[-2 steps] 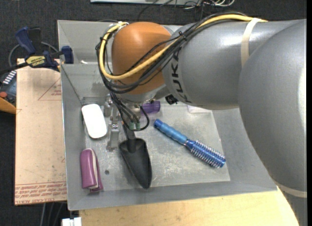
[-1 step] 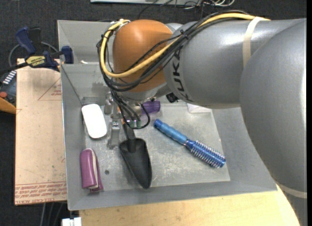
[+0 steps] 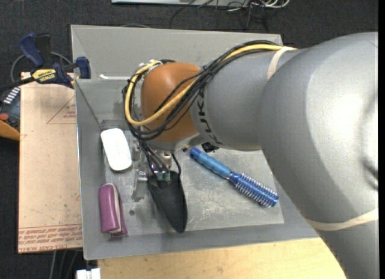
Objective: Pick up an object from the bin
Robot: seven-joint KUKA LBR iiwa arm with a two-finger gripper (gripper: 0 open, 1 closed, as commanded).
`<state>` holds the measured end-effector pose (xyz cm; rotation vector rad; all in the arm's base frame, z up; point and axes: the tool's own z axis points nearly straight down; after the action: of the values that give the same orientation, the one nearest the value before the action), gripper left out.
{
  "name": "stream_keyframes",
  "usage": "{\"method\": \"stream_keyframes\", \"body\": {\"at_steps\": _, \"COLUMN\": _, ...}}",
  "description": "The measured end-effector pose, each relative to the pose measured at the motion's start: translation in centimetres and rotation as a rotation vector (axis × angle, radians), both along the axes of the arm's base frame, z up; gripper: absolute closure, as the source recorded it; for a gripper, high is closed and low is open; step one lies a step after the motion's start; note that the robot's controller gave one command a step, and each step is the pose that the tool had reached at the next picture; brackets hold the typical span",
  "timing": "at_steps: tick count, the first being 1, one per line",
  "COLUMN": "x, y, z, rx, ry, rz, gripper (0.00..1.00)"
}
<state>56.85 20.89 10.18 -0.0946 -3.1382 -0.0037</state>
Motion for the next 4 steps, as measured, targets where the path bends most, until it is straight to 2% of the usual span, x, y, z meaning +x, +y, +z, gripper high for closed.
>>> {"method": "stream_keyframes", "body": {"at_steps": 1, "x": 0.6, "y": -0.2, "z": -7.2, "rx": 0.005, "ry": -0.010, "rz": -0.024, "gripper": 0.00}}
{"method": "stream_keyframes", "body": {"at_steps": 2, "x": -0.1, "y": -0.3, "z": -0.7, "rx": -0.001, "ry": 0.002, "rz": -0.029, "gripper": 0.00}}
{"method": "stream_keyframes", "body": {"at_steps": 3, "x": 1.6, "y": -4.7, "z": -3.3, "rx": 0.007, "ry": -0.009, "rz": -0.141, "gripper": 0.00}}
{"method": "stream_keyframes", "body": {"at_steps": 4, "x": -0.8, "y": -5.2, "z": -3.2, "rx": 0.000, "ry": 0.002, "rz": -0.097, "gripper": 0.00}}
